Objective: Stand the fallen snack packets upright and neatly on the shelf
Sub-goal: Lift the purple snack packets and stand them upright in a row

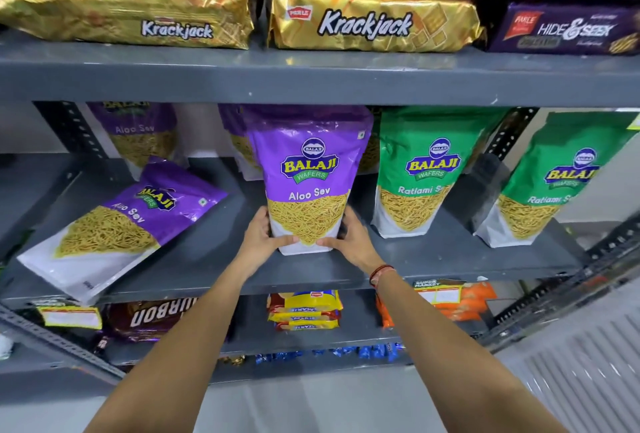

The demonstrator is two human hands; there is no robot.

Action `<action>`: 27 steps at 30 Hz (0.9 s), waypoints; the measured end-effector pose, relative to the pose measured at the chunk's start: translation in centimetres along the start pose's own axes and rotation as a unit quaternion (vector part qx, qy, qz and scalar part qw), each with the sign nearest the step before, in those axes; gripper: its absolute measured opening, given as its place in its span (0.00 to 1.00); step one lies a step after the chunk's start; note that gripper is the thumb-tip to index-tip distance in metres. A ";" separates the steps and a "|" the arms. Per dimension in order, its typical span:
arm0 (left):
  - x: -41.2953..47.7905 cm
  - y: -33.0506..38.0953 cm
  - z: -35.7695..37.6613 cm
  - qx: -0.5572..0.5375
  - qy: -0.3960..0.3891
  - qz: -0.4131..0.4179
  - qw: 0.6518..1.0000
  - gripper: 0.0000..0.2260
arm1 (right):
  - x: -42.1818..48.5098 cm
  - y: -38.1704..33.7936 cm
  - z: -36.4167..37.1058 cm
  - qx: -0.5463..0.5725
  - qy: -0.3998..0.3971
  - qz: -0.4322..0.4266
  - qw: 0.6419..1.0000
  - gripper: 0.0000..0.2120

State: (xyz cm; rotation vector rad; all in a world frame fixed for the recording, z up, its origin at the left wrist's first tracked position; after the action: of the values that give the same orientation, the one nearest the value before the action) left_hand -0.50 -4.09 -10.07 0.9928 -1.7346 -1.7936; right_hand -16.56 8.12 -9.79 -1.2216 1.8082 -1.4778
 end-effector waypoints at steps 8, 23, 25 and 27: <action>0.7 -0.4 -1.6 0.053 0.010 -0.016 0.998 0.31 | 0.6 0.4 1.5 -0.023 0.004 0.016 1.000 0.31; -3.4 1.0 -8.8 0.138 0.114 -0.022 0.984 0.24 | -4.9 -0.9 5.0 -0.050 0.253 -0.029 0.966 0.09; -4.5 2.4 -11.7 0.135 0.162 -0.004 0.977 0.21 | -4.7 -2.5 7.9 -0.053 0.222 -0.050 0.972 0.04; -5.4 3.7 -14.7 0.126 0.210 0.023 0.969 0.19 | -3.8 -4.1 11.1 -0.039 0.170 -0.055 0.983 0.04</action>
State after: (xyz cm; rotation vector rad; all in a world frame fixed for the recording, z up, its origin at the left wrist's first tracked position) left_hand 13.44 -10.04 -4.67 1.3133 -1.7147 -1.2351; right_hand -4.31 5.86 -9.68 -1.1782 2.0619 -1.7819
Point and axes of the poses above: each hand's wrist, its own x-axis towards the middle knuckle, its own z-axis out of the palm, y = z × x, the point moved 4 cm from there along x, towards the middle knuckle, and after that the axes turned 8 degrees about -z, right-handed, at the moved point
